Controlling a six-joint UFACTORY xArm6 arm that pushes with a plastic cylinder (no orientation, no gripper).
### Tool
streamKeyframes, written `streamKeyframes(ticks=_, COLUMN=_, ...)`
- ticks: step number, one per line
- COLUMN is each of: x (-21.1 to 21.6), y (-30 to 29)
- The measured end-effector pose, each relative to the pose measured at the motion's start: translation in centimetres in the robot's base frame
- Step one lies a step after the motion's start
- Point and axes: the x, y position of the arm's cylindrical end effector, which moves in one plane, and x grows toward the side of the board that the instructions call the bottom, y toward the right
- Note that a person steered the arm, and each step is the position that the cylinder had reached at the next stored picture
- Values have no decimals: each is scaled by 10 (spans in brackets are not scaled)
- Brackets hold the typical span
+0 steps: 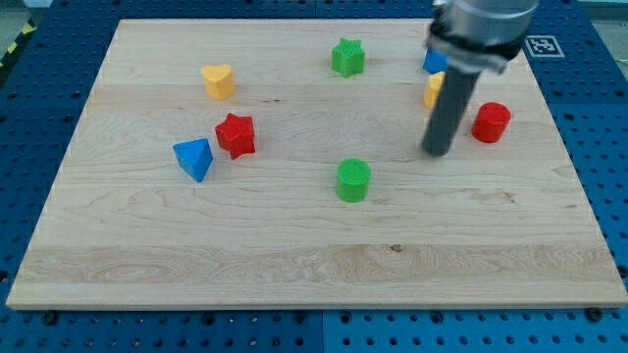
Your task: Move the red star to the bottom left of the heart
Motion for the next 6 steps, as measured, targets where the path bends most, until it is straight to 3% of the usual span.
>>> streamKeyframes(ticks=1, x=31, y=-111)
streamKeyframes(ticks=2, x=-24, y=-214)
streamKeyframes(ticks=4, x=-106, y=-244)
streamKeyframes(ticks=5, x=-84, y=-276)
streamKeyframes(ticks=6, x=-35, y=-312)
